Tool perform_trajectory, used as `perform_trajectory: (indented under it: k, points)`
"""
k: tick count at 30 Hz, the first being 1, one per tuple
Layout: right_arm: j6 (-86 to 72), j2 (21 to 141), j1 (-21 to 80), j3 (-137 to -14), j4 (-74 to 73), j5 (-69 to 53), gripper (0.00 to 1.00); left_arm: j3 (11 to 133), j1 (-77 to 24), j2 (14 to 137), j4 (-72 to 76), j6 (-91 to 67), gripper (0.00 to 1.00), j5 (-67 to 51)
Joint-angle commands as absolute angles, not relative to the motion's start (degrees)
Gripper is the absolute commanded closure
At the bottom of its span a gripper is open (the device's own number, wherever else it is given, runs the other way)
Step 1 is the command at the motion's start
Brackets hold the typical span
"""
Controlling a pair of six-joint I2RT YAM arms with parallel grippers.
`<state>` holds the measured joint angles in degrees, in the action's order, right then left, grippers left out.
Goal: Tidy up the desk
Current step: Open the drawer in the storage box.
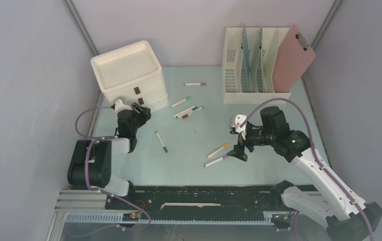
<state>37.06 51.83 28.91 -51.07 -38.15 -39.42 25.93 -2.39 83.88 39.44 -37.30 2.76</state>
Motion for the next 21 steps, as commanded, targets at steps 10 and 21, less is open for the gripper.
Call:
perform_trajectory:
  k: [10, 21]
  points:
    - [37.94, 50.26, 29.08, -53.26, -38.06, -39.64, 0.05, 26.25, 1.95, 96.85, 59.57, -52.45, 0.21, -1.48]
    - [38.14, 50.02, 29.51, -53.19, -37.97, -39.43, 0.05, 28.63, 3.09, 102.02, 62.6, -56.33, 0.29, -1.19]
